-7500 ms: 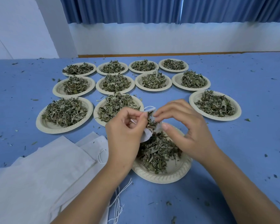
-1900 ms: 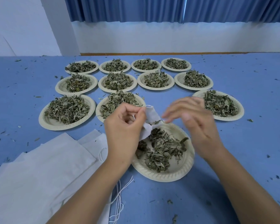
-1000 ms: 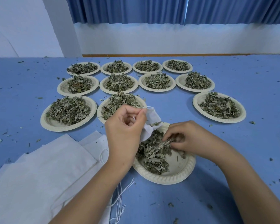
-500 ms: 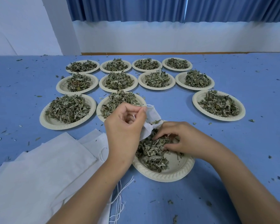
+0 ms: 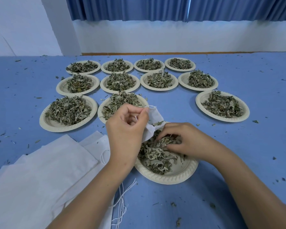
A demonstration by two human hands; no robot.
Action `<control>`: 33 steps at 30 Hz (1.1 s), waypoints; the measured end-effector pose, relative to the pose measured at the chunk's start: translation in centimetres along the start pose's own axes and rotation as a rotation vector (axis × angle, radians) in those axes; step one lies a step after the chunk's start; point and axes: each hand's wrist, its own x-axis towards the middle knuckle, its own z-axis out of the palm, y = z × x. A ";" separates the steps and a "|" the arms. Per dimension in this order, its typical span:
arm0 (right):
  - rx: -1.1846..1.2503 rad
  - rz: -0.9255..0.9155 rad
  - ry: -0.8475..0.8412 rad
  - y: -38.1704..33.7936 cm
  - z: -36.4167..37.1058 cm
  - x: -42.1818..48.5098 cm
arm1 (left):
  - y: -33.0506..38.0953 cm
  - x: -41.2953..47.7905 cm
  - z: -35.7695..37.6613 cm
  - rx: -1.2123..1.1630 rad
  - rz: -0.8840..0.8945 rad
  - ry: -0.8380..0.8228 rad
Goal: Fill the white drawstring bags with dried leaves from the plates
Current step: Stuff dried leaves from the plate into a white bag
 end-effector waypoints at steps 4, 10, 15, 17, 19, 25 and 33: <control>0.237 -0.041 0.194 -0.1 -1.0 -0.5 | 0.0 0.1 -0.1 -0.001 0.000 0.011; 0.519 -0.188 0.407 -0.7 -1.7 -0.9 | -0.1 0.1 -0.1 0.000 -0.017 -0.017; 0.749 -0.179 0.600 -0.8 -0.6 -0.5 | -0.2 -0.2 0.1 0.020 -0.009 -0.082; 0.671 -0.129 0.627 -0.8 0.1 -0.3 | -0.2 -0.4 0.3 0.026 0.003 -0.106; 0.468 -0.095 0.626 -0.8 0.7 -0.2 | -0.2 -0.5 0.4 0.025 0.009 -0.122; 0.006 -0.211 0.673 -0.3 1.1 0.1 | -0.3 -0.7 0.5 0.033 0.019 -0.133; -0.155 -0.307 0.606 -0.3 1.1 0.2 | -0.5 -0.8 0.6 0.047 0.044 -0.141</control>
